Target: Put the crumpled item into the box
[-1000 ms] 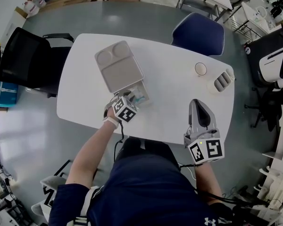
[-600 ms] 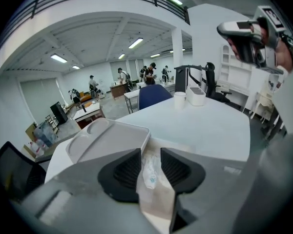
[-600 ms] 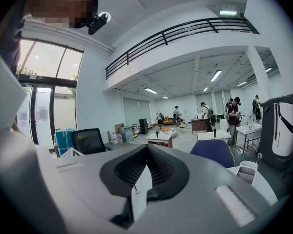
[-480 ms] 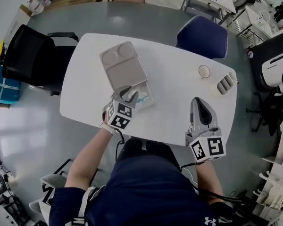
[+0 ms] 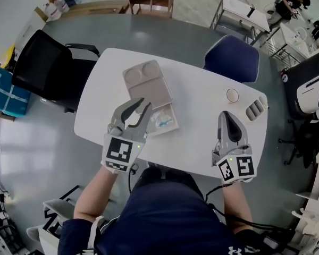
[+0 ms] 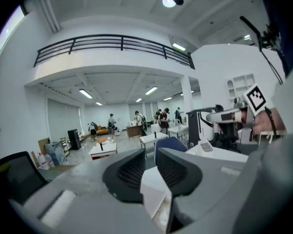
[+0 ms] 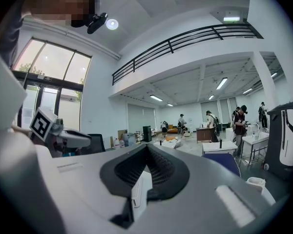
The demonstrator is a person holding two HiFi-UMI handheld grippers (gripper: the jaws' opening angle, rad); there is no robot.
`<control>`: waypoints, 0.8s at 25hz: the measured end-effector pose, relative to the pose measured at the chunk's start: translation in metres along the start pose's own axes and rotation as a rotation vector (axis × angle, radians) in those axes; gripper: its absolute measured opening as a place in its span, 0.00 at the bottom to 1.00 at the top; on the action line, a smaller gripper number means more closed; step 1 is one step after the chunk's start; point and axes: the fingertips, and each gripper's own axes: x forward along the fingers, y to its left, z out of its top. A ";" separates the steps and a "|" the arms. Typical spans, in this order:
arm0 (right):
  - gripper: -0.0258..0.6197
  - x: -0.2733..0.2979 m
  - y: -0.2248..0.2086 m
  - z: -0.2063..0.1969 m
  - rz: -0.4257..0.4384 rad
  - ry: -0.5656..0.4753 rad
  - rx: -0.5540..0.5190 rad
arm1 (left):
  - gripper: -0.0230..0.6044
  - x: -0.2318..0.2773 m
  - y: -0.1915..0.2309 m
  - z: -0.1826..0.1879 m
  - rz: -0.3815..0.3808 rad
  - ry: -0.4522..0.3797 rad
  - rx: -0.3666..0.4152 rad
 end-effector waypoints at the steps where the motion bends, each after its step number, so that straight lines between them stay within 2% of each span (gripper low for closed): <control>1: 0.04 0.002 0.001 0.004 0.004 -0.010 -0.005 | 0.15 -0.009 0.005 0.016 0.027 -0.044 -0.036; 3: 0.04 0.005 0.004 0.014 0.009 -0.027 -0.013 | 0.09 -0.027 0.014 0.045 0.071 -0.120 -0.084; 4: 0.04 0.006 0.005 0.019 0.011 -0.036 -0.016 | 0.06 -0.035 0.017 0.058 0.084 -0.153 -0.082; 9: 0.04 0.013 0.013 0.048 0.031 -0.105 -0.028 | 0.04 -0.065 0.013 0.109 0.091 -0.291 -0.017; 12: 0.04 0.012 0.019 0.062 0.046 -0.137 -0.037 | 0.04 -0.076 0.010 0.121 0.121 -0.325 0.021; 16: 0.04 0.010 0.023 0.074 0.064 -0.164 -0.050 | 0.04 -0.082 0.016 0.129 0.160 -0.364 -0.004; 20: 0.04 0.007 0.025 0.078 0.077 -0.180 -0.060 | 0.04 -0.082 0.020 0.123 0.176 -0.356 -0.027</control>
